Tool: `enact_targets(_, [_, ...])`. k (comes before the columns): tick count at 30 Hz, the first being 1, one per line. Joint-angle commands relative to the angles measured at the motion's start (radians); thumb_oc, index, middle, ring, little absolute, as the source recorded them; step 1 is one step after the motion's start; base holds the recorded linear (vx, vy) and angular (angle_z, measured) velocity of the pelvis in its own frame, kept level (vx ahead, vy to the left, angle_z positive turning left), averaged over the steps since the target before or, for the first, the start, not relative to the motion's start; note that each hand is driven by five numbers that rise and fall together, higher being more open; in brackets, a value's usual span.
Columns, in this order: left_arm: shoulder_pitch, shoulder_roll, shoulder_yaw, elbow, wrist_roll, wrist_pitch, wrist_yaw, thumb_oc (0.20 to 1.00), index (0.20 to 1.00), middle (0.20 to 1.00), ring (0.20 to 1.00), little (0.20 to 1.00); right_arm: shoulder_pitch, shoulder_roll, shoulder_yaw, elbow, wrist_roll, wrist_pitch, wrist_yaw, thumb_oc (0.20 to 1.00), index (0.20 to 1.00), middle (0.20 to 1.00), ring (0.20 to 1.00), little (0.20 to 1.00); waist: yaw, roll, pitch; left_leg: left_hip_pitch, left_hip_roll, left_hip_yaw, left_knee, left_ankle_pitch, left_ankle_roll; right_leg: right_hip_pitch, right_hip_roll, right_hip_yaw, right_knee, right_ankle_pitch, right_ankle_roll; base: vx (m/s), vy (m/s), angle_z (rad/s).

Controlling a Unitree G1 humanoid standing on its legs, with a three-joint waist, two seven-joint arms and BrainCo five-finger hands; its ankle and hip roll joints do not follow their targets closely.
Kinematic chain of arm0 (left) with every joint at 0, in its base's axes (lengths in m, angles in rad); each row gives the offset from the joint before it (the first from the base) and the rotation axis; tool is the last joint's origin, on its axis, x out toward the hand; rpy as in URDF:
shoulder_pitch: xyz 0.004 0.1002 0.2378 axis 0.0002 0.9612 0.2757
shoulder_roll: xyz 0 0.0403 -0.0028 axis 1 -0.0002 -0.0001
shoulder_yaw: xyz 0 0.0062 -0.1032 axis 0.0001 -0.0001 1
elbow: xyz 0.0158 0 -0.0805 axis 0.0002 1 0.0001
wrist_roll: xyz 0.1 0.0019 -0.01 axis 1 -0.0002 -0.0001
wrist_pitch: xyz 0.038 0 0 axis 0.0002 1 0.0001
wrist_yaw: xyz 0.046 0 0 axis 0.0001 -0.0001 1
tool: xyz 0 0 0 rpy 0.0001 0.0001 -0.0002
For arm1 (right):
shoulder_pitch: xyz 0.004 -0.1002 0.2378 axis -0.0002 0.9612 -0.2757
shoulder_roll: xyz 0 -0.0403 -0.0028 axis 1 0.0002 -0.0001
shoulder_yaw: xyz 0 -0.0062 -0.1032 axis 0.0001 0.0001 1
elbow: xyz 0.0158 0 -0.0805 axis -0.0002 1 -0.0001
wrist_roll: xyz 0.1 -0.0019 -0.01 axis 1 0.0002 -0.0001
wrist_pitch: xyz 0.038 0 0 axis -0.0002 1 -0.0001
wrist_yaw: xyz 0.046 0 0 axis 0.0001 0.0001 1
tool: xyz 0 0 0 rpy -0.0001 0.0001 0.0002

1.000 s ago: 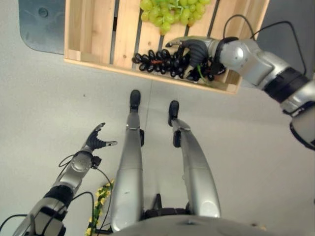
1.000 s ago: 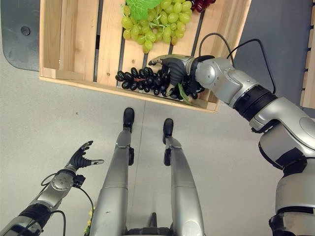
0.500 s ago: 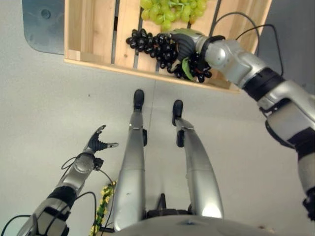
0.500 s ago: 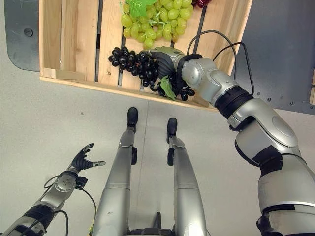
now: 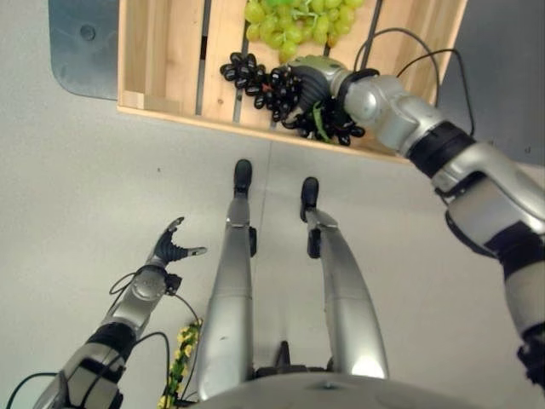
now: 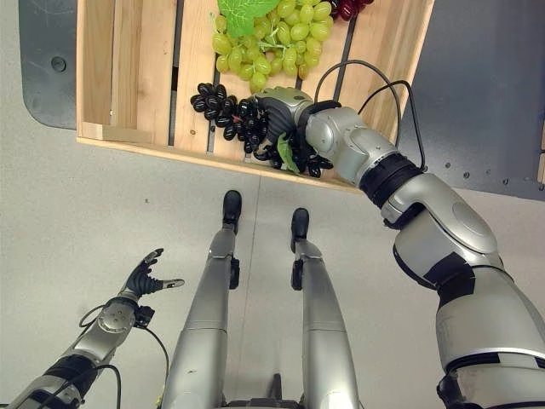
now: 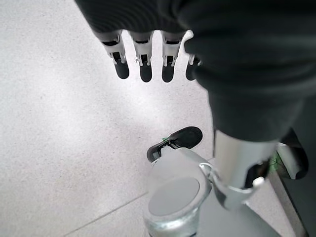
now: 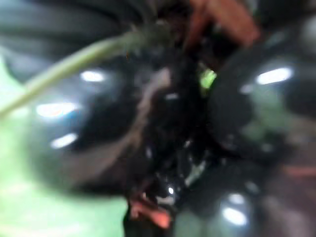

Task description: Pick up the fruits from the basket on one side to the basket on the other side

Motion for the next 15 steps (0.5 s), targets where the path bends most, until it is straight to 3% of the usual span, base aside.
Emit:
enact_targets(1, [-0.009,-0.013,0.004,0.007,0.006,0.007,0.018,1.000,1.000,1.000,1.000,1.000,0.096,0.030,0.077,0.101,-0.085,0.050,0.012,0.200,0.200,0.200,0.200,0.200,-0.002,0.020,0.060,-0.033,-0.005,0.008,0.094,-0.095,0.032,0.040,-0.042,0.041,-0.130,0.067,0.077,0.00,0.000,0.00])
enact_targets(12, [-0.016,-0.016,-0.003,0.009,0.009,0.012,0.025,1.000,1.000,1.000,1.000,1.000,0.100,0.030,0.071,0.111,-0.090,0.054,0.002,0.200,0.200,0.200,0.200,0.200,-0.003,0.021,0.060,-0.039,-0.006,0.009,0.094,-0.095,0.033,0.031,-0.044,0.039,-0.127,0.068,0.078,0.00,0.000,0.00])
enact_targets(15, [-0.015,-0.019,-0.003,0.005,0.005,0.011,0.024,1.000,1.000,1.000,1.000,1.000,0.112,0.033,0.049,0.092,-0.033,0.049,0.001,0.200,0.200,0.200,0.200,0.200,-0.003,0.021,0.060,-0.045,-0.006,0.009,0.099,-0.095,0.033,0.025,-0.043,0.038,-0.121,0.067,0.077,0.00,0.000,0.00])
